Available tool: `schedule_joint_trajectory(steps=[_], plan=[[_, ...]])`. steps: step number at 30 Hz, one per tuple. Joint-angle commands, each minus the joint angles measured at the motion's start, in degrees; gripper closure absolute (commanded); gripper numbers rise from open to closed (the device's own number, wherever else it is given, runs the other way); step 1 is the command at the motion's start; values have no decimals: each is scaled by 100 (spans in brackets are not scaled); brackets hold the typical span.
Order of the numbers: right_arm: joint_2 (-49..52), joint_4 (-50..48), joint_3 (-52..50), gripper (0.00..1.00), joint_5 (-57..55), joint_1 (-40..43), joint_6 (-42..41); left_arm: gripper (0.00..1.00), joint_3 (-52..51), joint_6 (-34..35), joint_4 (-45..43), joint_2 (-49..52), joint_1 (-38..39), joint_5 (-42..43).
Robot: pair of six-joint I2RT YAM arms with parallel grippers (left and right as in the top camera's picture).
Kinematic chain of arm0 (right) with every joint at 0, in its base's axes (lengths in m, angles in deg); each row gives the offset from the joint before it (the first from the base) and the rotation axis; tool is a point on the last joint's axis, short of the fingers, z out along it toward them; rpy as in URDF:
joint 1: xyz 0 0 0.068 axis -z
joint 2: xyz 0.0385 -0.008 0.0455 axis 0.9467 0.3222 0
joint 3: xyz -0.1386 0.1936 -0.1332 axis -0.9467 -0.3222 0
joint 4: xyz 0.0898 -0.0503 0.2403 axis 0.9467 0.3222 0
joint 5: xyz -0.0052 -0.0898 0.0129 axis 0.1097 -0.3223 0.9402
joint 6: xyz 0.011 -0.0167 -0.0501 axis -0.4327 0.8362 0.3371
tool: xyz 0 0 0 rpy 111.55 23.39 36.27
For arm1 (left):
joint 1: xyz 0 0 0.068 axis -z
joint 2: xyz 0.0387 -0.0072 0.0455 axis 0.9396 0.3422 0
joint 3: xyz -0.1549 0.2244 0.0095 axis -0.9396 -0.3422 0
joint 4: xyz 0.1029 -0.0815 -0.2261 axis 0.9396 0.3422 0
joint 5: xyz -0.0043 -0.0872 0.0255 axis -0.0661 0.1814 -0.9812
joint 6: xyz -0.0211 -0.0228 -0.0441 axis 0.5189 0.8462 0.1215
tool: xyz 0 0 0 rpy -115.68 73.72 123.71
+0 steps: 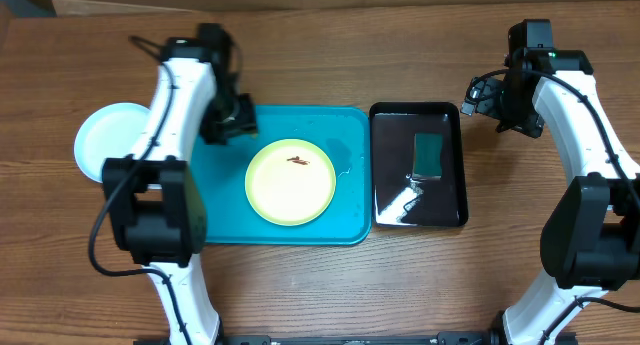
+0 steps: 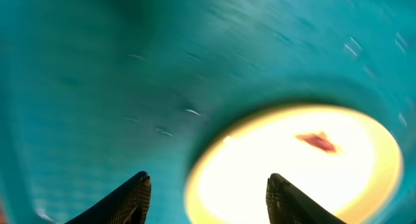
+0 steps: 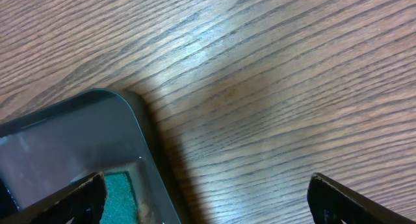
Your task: Clean dirty plates on tray and stack at the side
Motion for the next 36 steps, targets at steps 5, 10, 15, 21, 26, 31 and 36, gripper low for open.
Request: schedule_joint_trajectory(steps=[5, 10, 15, 21, 26, 31, 36], plan=[[-122, -17, 72, 0, -13, 11, -44, 46, -9, 63, 634, -214, 621, 254], [-122, -20, 72, 0, -13, 11, -44, 49, -9, 343, 973, -380, 911, 208], [-122, -17, 72, 0, -13, 11, -42, 50, -48, 935, 1075, -870, 1255, -74], [-122, -20, 72, 0, -13, 11, -44, 49, -831, 1735, 715, -2050, 1759, -647], [-122, -17, 72, 0, -13, 11, -44, 69, -2389, 3084, -83, -3067, 1978, -669], [-122, -17, 72, 0, -13, 11, -44, 73, -3985, 4457, -1250, -3467, 1926, -732], [-122, -17, 72, 0, -13, 11, -44, 59, -4927, 4909, -2542, -3434, 1891, -590]])
